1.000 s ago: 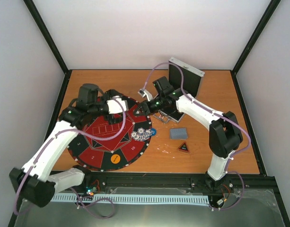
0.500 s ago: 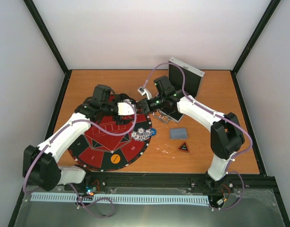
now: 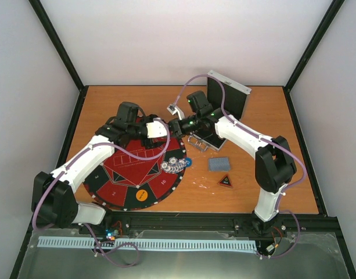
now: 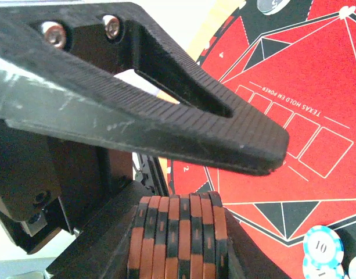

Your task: Distribute texas hold em gaming equipment

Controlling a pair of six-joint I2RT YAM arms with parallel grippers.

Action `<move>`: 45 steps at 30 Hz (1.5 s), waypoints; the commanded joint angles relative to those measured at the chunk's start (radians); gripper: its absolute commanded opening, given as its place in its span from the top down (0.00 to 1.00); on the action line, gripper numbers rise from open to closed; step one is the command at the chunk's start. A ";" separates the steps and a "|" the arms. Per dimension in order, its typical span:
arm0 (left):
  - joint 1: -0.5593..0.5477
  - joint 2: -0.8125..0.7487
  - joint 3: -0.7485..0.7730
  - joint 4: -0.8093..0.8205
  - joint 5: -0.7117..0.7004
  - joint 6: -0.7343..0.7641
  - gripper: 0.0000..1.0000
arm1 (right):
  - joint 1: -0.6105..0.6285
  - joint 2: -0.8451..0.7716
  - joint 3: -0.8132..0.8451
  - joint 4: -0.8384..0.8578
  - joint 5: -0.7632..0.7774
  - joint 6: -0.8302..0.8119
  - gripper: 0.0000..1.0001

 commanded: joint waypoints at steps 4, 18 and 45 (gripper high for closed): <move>-0.009 -0.004 0.030 0.022 0.059 -0.008 0.31 | 0.005 -0.001 0.025 0.017 -0.025 0.001 0.97; -0.010 -0.008 0.014 0.069 0.055 -0.031 0.99 | 0.005 0.006 0.019 0.018 -0.023 -0.001 0.97; 0.014 -0.135 -0.217 -0.194 0.034 0.025 0.99 | -0.002 0.033 0.048 -0.160 -0.013 -0.170 0.30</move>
